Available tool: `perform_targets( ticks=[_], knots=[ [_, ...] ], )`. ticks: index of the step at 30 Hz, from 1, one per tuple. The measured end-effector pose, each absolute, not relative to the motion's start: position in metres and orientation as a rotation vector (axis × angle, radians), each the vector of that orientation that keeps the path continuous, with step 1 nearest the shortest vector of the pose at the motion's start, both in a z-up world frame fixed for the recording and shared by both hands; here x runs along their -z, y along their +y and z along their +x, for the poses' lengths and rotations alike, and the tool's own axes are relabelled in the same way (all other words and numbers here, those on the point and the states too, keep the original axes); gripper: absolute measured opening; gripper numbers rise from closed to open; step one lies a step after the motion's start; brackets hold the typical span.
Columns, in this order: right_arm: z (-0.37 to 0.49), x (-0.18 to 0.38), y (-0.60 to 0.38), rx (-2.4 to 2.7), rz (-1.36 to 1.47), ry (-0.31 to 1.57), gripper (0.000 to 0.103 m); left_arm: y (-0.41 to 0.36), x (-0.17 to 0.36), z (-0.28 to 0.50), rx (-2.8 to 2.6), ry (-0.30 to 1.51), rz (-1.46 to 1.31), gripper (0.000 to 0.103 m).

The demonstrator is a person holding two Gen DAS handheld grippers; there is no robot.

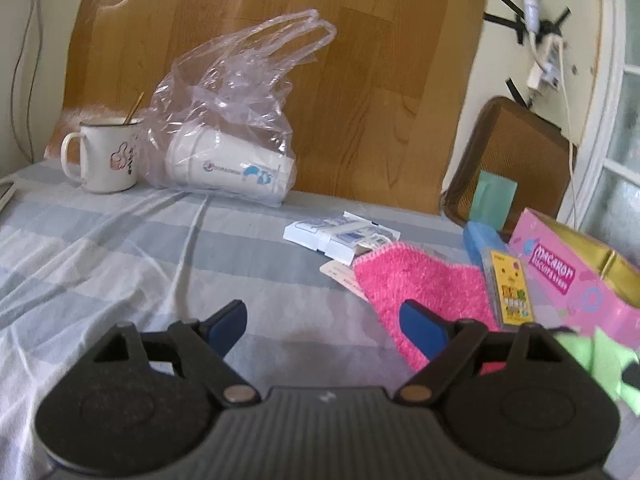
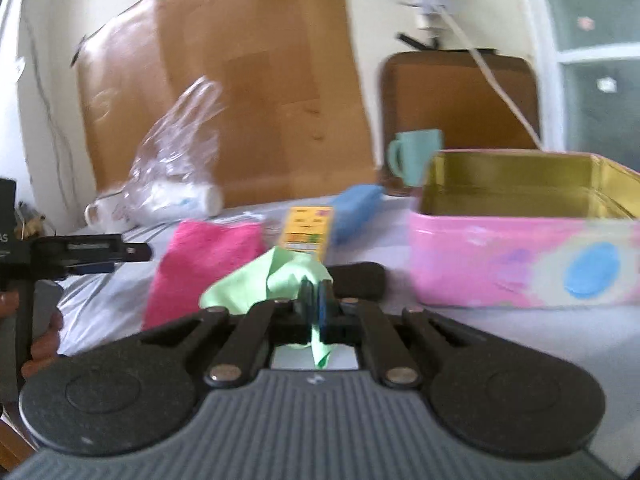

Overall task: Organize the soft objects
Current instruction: 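Carry the green cloth into the pink tin and release it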

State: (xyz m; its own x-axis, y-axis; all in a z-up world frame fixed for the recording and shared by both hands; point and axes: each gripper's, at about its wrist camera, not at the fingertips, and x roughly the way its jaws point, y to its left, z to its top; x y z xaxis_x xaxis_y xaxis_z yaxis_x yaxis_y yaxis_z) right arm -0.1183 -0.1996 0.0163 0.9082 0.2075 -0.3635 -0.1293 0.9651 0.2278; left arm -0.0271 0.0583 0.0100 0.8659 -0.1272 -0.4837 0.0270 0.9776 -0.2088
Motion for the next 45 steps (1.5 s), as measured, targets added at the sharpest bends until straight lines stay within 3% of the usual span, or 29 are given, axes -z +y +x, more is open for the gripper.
perform_targets(
  ticks=[4,6,8,11,14,15,16,17,18,19,20,23,28,30,31,32,33,34,35,37,41,45],
  knots=[
    [-0.135,-0.004,-0.217,-0.225,0.191,0.437,0.011,0.056,-0.019,-0.036,0.111,0.519,-0.277,0.085],
    [-0.14,0.002,-0.218,-0.224,0.198,0.452,0.023,0.035,-0.03,-0.045,0.194,0.505,-0.255,0.085],
    [-0.142,0.005,-0.219,-0.23,0.216,0.452,0.06,0.004,-0.039,-0.051,0.272,0.508,-0.155,0.085],
    [-0.14,0.004,-0.213,-0.243,0.205,0.436,0.069,-0.047,-0.042,-0.057,0.431,0.548,-0.045,0.085],
    [-0.131,0.01,-0.207,-0.249,0.158,0.47,0.065,-0.084,-0.032,-0.051,0.506,0.62,0.017,0.081],
    [-0.127,0.015,-0.205,-0.258,0.148,0.503,0.055,-0.094,-0.028,-0.049,0.517,0.64,0.028,0.07],
    [-0.129,0.017,-0.203,-0.237,0.121,0.479,0.031,-0.102,-0.022,-0.044,0.531,0.667,0.03,0.052],
    [-0.131,0.018,-0.201,-0.253,0.094,0.478,0.013,-0.108,-0.017,-0.041,0.548,0.693,0.028,0.045],
    [-0.133,0.016,-0.201,-0.256,0.093,0.463,0.008,-0.112,-0.011,-0.037,0.571,0.728,0.024,0.037],
    [-0.134,0.015,-0.204,-0.262,0.105,0.455,0.007,-0.114,-0.008,-0.035,0.577,0.723,0.02,0.019],
    [-0.136,0.013,-0.207,-0.254,0.114,0.434,0.007,-0.118,-0.007,-0.036,0.588,0.726,0.028,0.012],
    [-0.142,-0.001,-0.218,-0.201,0.11,0.315,0.007,-0.124,-0.02,-0.037,0.66,0.722,-0.02,0.012],
    [-0.134,-0.029,-0.247,-0.06,0.088,0.145,0.008,-0.151,-0.069,-0.031,0.718,0.558,0.002,0.014],
    [-0.119,-0.034,-0.26,-0.003,0.089,0.139,0.008,-0.171,-0.083,-0.017,0.752,0.525,0.001,0.022],
    [-0.107,-0.035,-0.267,0.026,0.091,0.16,0.01,-0.183,-0.088,-0.007,0.752,0.511,0.008,0.037],
    [-0.093,-0.033,-0.272,0.053,0.087,0.194,0.013,-0.193,-0.089,0.002,0.743,0.506,0.013,0.06],
    [-0.08,-0.03,-0.278,0.085,0.08,0.233,0.014,-0.202,-0.087,0.012,0.725,0.514,0.015,0.068],
    [-0.071,-0.026,-0.284,0.116,0.077,0.261,0.026,-0.211,-0.084,0.023,0.685,0.534,0.015,0.074],
    [-0.064,-0.023,-0.29,0.156,0.077,0.285,0.045,-0.216,-0.081,0.029,0.648,0.547,0.01,0.074],
    [-0.068,-0.021,-0.301,0.202,0.115,0.278,0.055,-0.217,-0.073,0.037,0.58,0.557,-0.004,0.074],
    [-0.098,-0.018,-0.307,0.21,0.212,0.188,0.058,-0.174,-0.068,0.015,0.573,0.509,-0.08,0.089],
    [-0.117,-0.023,-0.272,0.08,0.237,0.125,0.059,-0.112,-0.054,-0.013,0.488,0.483,-0.113,0.083]
  ],
)
